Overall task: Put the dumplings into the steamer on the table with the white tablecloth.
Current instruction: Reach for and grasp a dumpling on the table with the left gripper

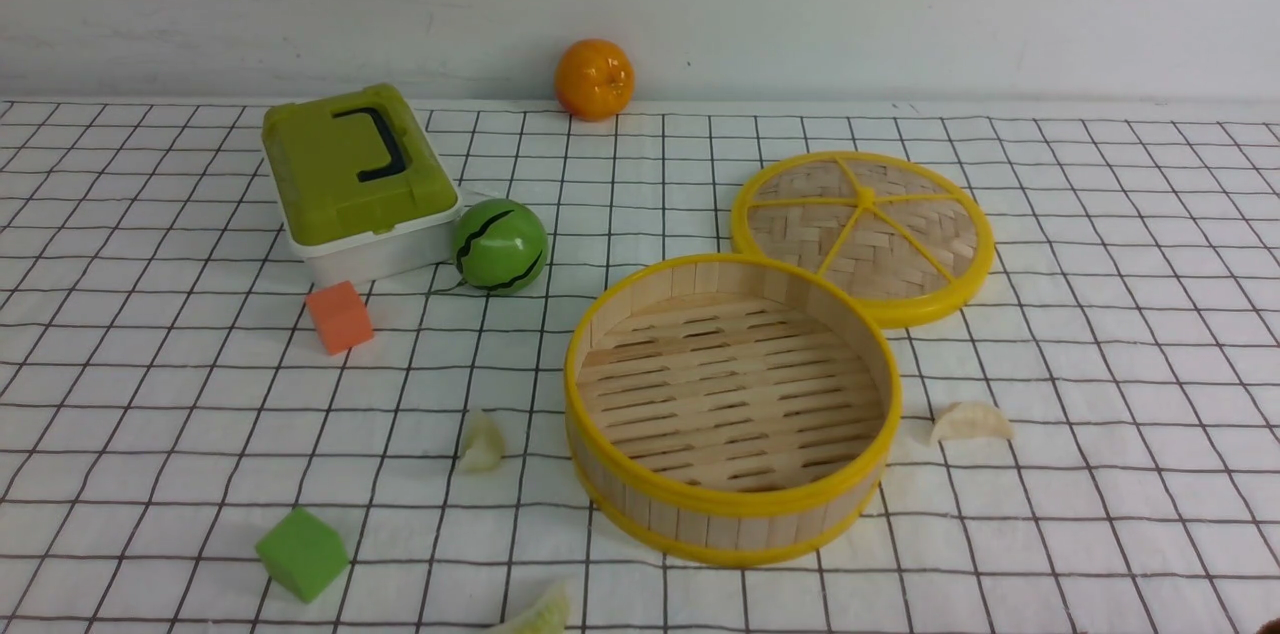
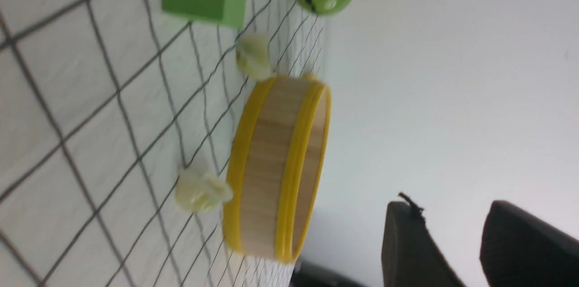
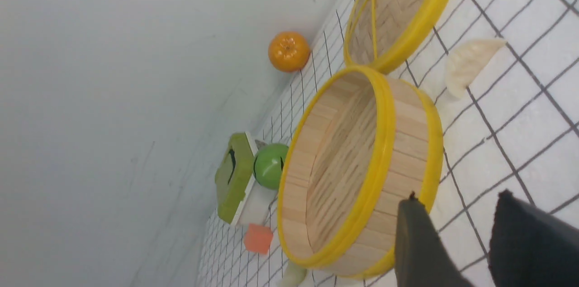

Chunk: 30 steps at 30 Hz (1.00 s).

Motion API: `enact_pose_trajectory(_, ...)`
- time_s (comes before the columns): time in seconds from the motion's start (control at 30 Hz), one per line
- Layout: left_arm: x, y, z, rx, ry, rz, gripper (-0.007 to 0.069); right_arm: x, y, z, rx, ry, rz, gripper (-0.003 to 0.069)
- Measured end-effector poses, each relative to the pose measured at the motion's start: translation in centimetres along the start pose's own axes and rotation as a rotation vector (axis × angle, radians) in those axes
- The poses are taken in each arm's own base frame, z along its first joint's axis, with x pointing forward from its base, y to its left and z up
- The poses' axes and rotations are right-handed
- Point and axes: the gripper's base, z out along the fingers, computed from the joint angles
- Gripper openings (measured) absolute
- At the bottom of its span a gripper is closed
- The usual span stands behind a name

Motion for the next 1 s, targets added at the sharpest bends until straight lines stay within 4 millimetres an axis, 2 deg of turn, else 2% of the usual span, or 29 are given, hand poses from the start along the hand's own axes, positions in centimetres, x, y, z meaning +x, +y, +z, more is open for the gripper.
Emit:
enact_pose_trajectory(0.07, 0.4, -0.4, -0.1, 0.003, 0.041, 0.046, 0.0239, 0.2, 0.0, 0.0, 0.003, 0.018, -0.013, 0.024)
enact_pose_trajectory(0.13, 1.4, -2.6, -0.9, 0.072, 0.103, 0.28, 0.0239, 0.3, 0.5, -0.1, -0.009, 0.044, -0.097, 0.0239)
enact_pose_trajectory(0.2, 2.0, -4.9, -1.8, 0.156, 0.112, 0.507, 0.0239, -0.1, 1.9, -0.5, -0.048, 0.035, -0.202, 0.0226)
enact_pose_trajectory(0.23, 2.1, -5.1, -1.9, 0.163, 0.113, 0.51, 0.0239, -0.2, 2.1, -0.6, -0.053, 0.032, -0.214, 0.0226)
enact_pose_trajectory(0.27, 2.4, -6.3, -2.5, 0.201, 0.109, 0.624, 0.0239, -0.5, 3.0, -0.9, -0.08, 0.017, -0.275, 0.0213)
enact_pose_trajectory(0.37, 3.2, -8.9, -4.0, 0.266, 0.086, 0.894, 0.0217, -1.4, 6.0, -1.7, -0.138, -0.025, -0.439, 0.0139)
enact_pose_trajectory(0.4, 3.3, -9.9, -4.4, 0.249, 0.066, 0.985, 0.0187, -1.9, 7.2, -1.8, -0.138, -0.024, -0.503, 0.0099)
enact_pose_trajectory(0.5, 2.3, -11.0, -4.2, 0.101, 0.0, 1.152, 0.0082, -3.1, 10.3, -1.4, -0.117, 0.013, -0.679, -0.0005)
enact_pose_trajectory(0.57, 1.5, -11.5, -4.1, -0.025, -0.03, 1.219, 0.0001, -3.8, 11.7, -0.7, -0.081, 0.085, -0.764, -0.002)
enact_pose_trajectory(0.6, 1.1, -11.7, -4.1, -0.091, -0.042, 1.246, -0.0013, -4.2, 12.7, -0.4, -0.065, 0.12, -0.814, -0.0021)
enact_pose_trajectory(0.73, -0.2, -12.5, -4.2, -0.308, -0.077, 1.28, -0.0013, -5.2, 14.4, 1.3, 0.01, 0.29, -0.899, -0.0021)
enact_pose_trajectory(0.87, -1.4, -13.3, -3.7, -0.526, -0.051, 1.286, -0.0013, -5.5, 15.1, 3.1, 0.059, 0.465, -0.957, -0.0021)
enact_pose_trajectory(0.9, -1.4, -13.3, -3.7, -0.533, -0.045, 1.282, -0.0013, -5.5, 15.1, 3.1, 0.057, 0.471, -0.96, -0.0021)
enact_pose_trajectory(1.0, -1.5, -13.9, -2.5, -0.654, 0.098, 1.253, -0.0013, -4.7, 15.2, 3.9, 0.03, 0.592, -0.992, -0.0018)
